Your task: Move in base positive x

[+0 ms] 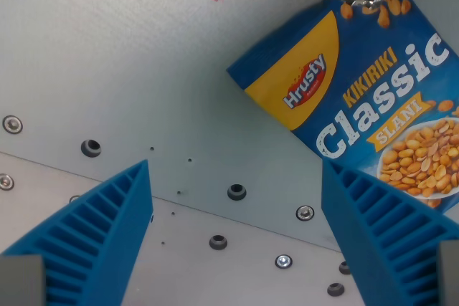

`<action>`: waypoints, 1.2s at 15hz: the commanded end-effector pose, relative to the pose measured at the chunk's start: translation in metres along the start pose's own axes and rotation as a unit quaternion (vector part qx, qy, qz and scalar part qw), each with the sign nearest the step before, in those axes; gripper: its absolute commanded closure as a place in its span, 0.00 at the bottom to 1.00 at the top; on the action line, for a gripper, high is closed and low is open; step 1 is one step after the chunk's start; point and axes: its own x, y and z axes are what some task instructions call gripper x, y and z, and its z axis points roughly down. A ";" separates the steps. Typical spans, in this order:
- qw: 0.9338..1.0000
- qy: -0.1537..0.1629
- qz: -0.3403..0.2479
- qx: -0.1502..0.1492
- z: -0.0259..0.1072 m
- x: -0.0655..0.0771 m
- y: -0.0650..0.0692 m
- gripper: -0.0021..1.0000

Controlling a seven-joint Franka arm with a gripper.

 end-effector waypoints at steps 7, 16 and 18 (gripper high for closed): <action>1.000 0.003 0.000 -0.001 -0.004 0.035 0.025 0.00; 1.000 0.003 0.000 -0.001 -0.003 0.080 0.057 0.00; 1.000 0.003 0.000 -0.001 -0.003 0.090 0.064 0.00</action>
